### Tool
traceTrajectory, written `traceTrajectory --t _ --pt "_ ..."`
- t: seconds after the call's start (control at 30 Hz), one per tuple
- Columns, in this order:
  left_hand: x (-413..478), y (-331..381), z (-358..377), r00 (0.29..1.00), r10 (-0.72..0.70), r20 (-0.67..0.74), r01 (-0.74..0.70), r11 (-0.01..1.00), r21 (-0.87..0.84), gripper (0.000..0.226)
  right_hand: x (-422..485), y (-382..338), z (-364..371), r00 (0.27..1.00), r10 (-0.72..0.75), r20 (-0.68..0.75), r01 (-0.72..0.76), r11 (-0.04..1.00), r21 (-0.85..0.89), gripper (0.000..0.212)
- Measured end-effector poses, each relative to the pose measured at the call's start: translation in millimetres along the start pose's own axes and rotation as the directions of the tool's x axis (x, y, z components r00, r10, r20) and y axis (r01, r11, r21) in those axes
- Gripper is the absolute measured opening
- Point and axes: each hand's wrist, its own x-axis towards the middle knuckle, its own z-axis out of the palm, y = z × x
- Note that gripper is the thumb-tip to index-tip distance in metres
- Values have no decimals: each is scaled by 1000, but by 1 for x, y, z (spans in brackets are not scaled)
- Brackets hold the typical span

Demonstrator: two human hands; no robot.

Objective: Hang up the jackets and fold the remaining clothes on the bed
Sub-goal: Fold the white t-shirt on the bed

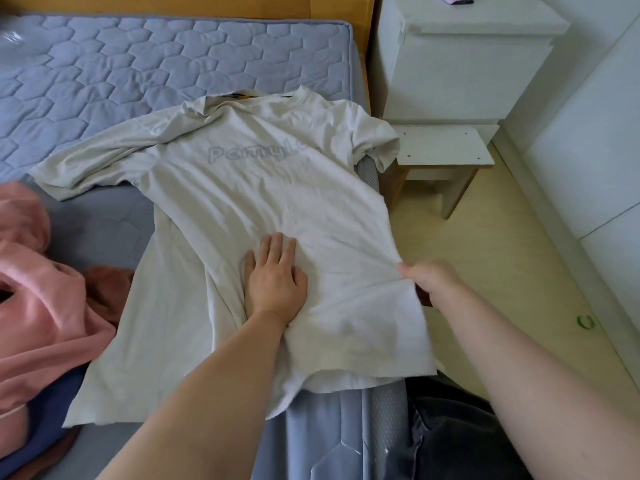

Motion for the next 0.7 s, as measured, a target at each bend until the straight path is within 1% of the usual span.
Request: traceTrajectory --t 0.03,0.07,0.1,0.13,0.17,0.23,0.27,0.3,0.37,0.4,0.47,0.5,0.53,0.57,0.6,0.63,0.67,0.7 --pt "-1 0 0 1000 -1 3 1 1000 -1 57 1 13 -1 987 -33 -158 12 991 -131 22" --pt "-1 0 -1 1000 -2 6 2 1000 0 57 -2 24 1 971 -86 -225 26 966 -258 24" --pt "-2 0 -2 1000 -5 10 5 1000 -5 57 -6 34 4 958 -149 -246 59 939 -338 24" --pt "-2 0 -4 1000 -7 21 7 1000 -10 58 -12 39 6 943 -205 -262 100 926 -365 23" --pt "-3 1 -5 999 -5 45 6 1000 -7 58 -20 40 8 910 -275 -309 159 922 -354 20" --pt "-9 3 -8 993 16 116 -19 1000 21 60 -42 34 14 793 -445 -415 315 884 -346 22" --pt "-14 5 -9 986 36 161 -41 999 25 60 -52 32 19 746 -528 -407 393 841 -371 26" --pt "-20 6 -12 975 63 211 -69 997 21 60 -62 31 27 719 -600 -350 460 789 -407 29" --pt "-42 5 -17 943 129 305 -144 989 25 59 -80 37 47 673 -719 -172 579 657 -483 29" --pt "-54 3 -22 923 171 344 -192 981 28 58 -88 41 55 622 -778 -91 630 566 -532 26" --pt "-78 -9 -34 889 260 378 -277 961 -11 56 -100 47 68 493 -870 21 704 385 -596 21" --pt "-91 -19 -43 885 318 340 -324 945 -41 54 -107 49 73 448 -891 71 742 327 -586 21" --pt "-104 -30 -52 890 379 254 -378 924 -55 51 -114 52 78 412 -901 132 786 278 -552 27" --pt "-116 -44 -60 897 415 151 -413 910 -47 49 -122 55 83 385 -898 215 832 236 -503 39" --pt "-129 -60 -67 909 412 59 -411 911 -31 48 -131 58 88 364 -882 301 867 202 -456 51" --pt "-141 -77 -74 933 361 5 -361 932 -23 49 -137 61 93 353 -855 381 886 174 -429 60" --pt "-154 -94 -79 960 279 -20 -279 960 -30 51 -142 63 97 354 -813 462 891 143 -431 64" --pt "-165 -109 -84 984 179 -22 -180 982 -55 56 -143 66 100 362 -770 525 884 104 -457 64"
